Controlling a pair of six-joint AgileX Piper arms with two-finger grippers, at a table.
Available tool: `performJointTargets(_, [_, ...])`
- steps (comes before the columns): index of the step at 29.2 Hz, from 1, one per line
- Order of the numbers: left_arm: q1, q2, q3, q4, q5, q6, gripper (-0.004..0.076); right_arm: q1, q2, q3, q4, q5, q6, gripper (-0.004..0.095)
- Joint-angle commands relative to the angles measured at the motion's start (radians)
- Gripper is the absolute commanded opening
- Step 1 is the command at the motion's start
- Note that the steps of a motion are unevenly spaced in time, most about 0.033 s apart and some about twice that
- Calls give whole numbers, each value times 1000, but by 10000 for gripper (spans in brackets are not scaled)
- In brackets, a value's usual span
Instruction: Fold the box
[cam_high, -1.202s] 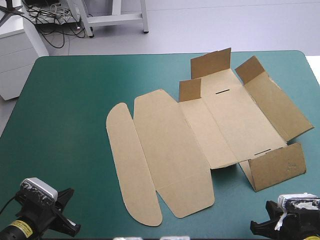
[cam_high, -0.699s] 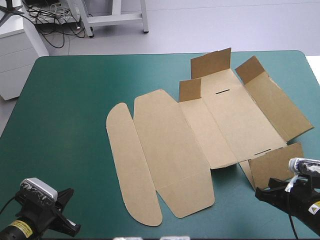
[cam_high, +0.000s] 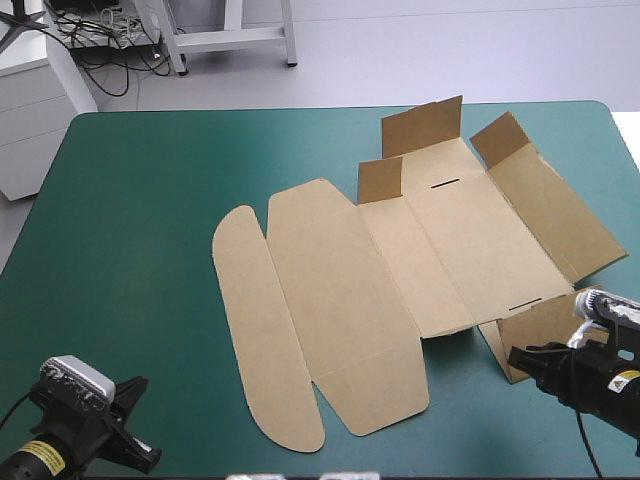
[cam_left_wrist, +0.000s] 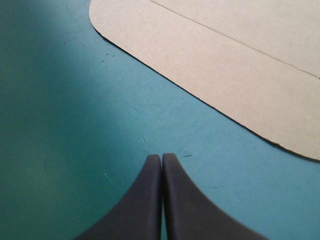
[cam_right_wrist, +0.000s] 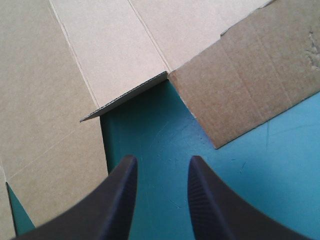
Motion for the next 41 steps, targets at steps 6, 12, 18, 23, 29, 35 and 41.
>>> performJointTargets(6, [0,14,-25,-7,-61,-9,-10,-1,10,-20,15,-44,22,537])
performJointTargets(12, [0,14,-25,-7,-61,-9,-10,-1,10,-2,18,-83,64,535])
performJointTargets(18, [0,14,-25,-7,-61,-9,-10,-1,10,-2,88,-136,135,535])
performJointTargets(23, [0,14,-25,-9,-61,-9,-10,-1,39,-2,196,-162,210,533])
performJointTargets(29, [0,14,-25,-26,-61,-9,-10,-1,129,-2,210,-167,262,533])
performJointTargets(35, [0,14,-25,-26,-61,-9,-10,2,250,-2,279,-175,262,522])
performJointTargets(41, [0,14,-25,-26,-61,-9,-10,2,380,-2,312,-175,262,521])
